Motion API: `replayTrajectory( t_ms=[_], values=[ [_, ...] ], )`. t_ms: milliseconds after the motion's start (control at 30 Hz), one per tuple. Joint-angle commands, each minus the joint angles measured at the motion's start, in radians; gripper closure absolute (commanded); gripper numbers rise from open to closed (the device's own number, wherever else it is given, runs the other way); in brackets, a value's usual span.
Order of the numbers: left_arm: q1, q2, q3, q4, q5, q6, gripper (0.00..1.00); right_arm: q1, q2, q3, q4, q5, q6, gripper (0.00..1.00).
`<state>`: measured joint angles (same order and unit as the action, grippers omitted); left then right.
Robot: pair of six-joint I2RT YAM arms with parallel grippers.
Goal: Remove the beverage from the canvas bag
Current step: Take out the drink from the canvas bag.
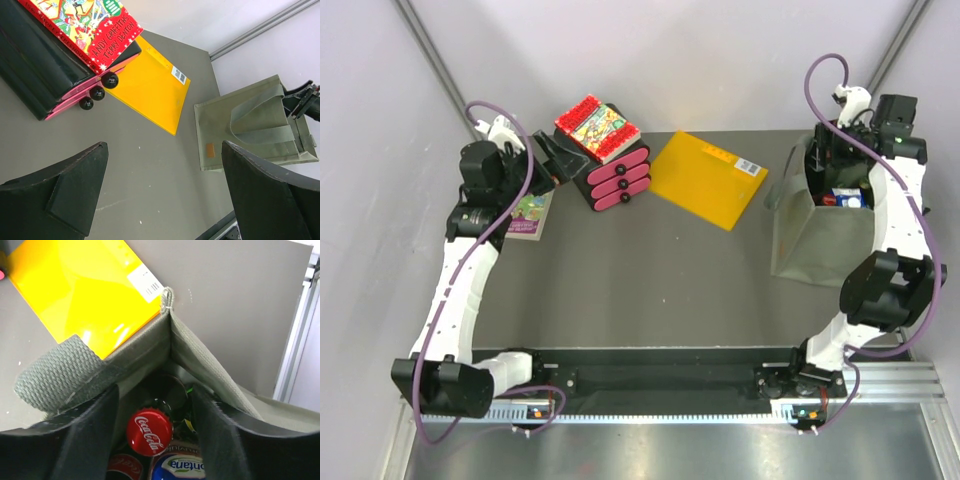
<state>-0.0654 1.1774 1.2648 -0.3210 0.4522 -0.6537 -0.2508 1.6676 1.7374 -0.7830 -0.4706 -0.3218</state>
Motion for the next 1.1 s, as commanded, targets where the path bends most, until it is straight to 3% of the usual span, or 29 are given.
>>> replayTrajectory(
  t_ms=[0,100,233,367,667,1067],
  values=[
    [-0.004,-0.038,0.002,0.042,0.002,-0.004,0.01,0.018,-0.017,0.041,0.067,0.007,-0.008,0.43],
    [-0.004,-0.036,0.002,0.042,0.006,-0.004,0.01,0.021,-0.028,0.037,0.068,0.016,-0.010,0.53],
    [-0.013,-0.027,0.007,0.040,0.009,0.011,0.01,0.024,-0.046,0.034,0.073,0.041,-0.017,0.83],
    [-0.049,-0.006,0.024,0.039,0.017,0.031,0.01,0.025,-0.080,0.068,0.076,0.066,-0.023,1.00],
    [-0.246,0.073,0.107,0.027,-0.061,0.135,0.01,0.025,-0.132,0.169,0.110,0.104,0.039,1.00],
    [-0.476,0.251,0.265,0.062,-0.098,0.241,0.01,0.024,-0.112,0.453,0.076,0.150,0.092,1.00]
  ],
)
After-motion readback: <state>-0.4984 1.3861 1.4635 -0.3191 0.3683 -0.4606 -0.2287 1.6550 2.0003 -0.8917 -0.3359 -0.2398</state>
